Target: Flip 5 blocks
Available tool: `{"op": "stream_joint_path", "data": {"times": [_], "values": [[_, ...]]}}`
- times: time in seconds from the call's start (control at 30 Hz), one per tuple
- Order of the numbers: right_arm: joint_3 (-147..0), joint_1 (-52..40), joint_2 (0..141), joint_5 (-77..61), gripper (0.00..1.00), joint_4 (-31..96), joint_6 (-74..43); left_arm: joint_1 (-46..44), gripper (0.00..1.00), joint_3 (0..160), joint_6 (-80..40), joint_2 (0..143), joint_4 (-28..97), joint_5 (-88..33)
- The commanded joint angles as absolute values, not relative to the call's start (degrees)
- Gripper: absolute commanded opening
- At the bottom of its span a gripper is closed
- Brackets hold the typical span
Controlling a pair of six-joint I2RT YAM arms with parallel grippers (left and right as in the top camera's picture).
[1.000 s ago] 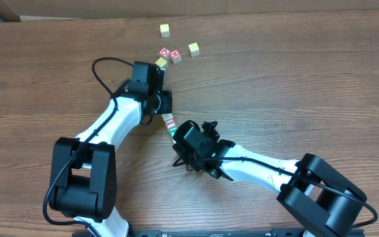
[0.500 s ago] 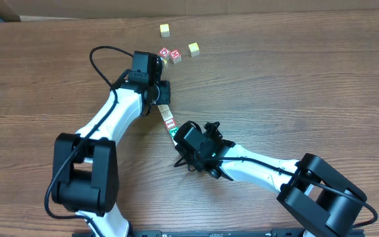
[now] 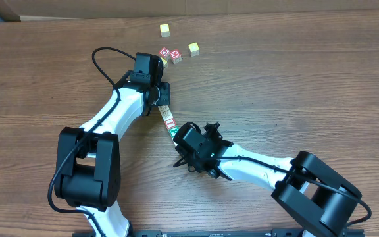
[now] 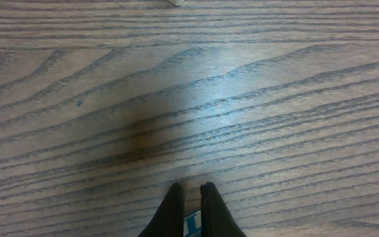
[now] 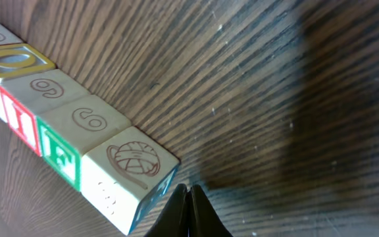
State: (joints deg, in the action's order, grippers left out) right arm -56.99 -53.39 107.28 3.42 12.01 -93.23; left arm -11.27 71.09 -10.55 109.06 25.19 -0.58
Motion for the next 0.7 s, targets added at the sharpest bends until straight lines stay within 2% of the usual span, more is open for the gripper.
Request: {"op": "stream_joint_path", "data": {"times": [0.0,0.67], "values": [[-57.3,-53.7,107.6,4.4,0.04,11.6,-93.7,-11.6,0.04,71.7,-11.1,110.2,25.1,0.3],[-57.3,-53.7,107.6,4.2,0.04,10.5,-93.7,-11.7,0.04,72.9,-11.1,111.7,27.8,-2.4]]}}
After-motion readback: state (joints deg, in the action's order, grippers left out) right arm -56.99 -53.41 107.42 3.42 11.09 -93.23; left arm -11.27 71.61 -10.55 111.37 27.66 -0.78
